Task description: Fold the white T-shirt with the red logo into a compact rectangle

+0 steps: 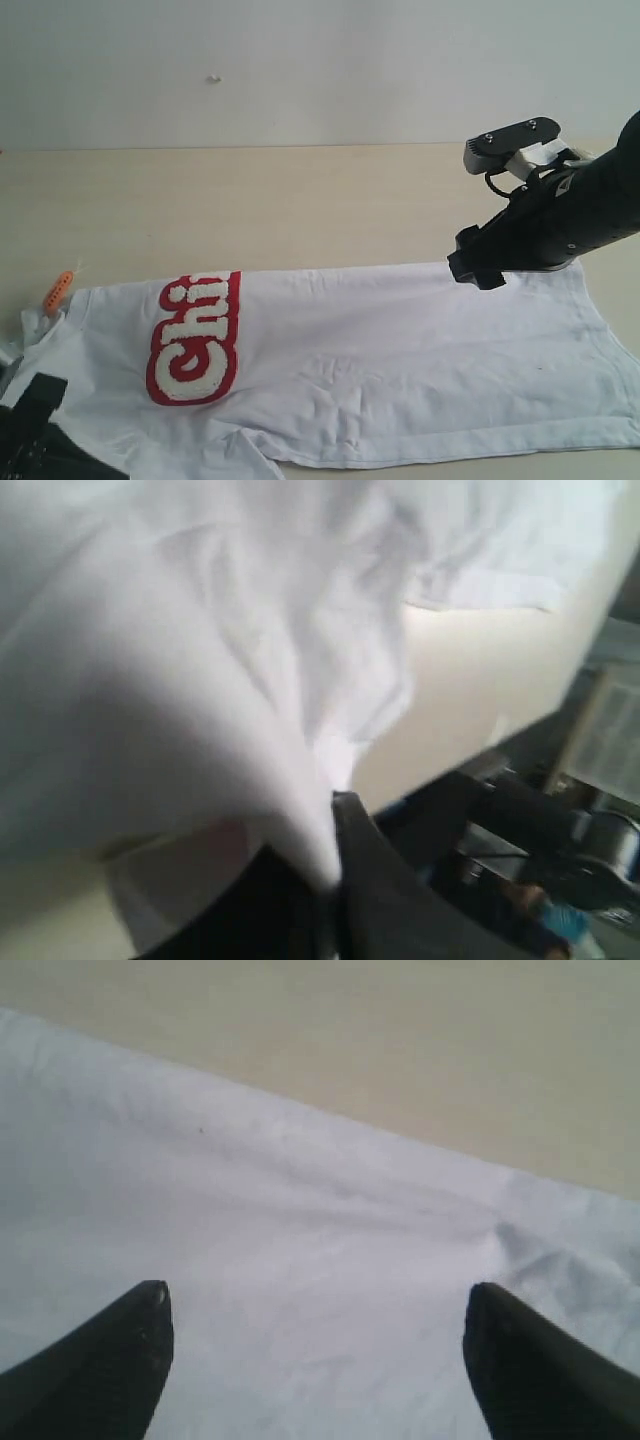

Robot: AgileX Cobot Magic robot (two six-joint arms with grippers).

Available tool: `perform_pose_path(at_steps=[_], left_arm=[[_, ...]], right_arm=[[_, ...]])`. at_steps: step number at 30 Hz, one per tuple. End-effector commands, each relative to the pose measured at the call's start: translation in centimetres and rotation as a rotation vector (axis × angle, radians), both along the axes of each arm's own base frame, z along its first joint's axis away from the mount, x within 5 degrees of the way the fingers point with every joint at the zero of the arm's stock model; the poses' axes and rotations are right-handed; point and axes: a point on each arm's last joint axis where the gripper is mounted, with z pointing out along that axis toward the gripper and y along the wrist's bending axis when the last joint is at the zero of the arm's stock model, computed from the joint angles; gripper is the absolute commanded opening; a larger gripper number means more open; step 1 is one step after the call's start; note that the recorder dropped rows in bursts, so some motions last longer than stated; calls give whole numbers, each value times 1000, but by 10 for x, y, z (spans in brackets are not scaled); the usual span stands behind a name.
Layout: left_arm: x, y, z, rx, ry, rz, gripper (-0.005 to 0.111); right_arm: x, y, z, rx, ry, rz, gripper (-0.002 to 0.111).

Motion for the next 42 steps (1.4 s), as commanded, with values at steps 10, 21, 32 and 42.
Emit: perform_pose_path(at_steps=[10, 21, 32, 42], left_arm=[[72, 3, 25, -76, -160, 275, 16], [108, 14, -1, 16, -105, 450, 63], [122, 14, 6, -1, -196, 445, 52], [125, 16, 16, 9, -409, 252, 38]], right_arm=[[-2, 0, 2, -8, 23, 27, 75], [-4, 0, 2, -8, 36, 29, 75], [-5, 0, 1, -16, 55, 48, 75], [-7, 0, 0, -19, 79, 59, 75]])
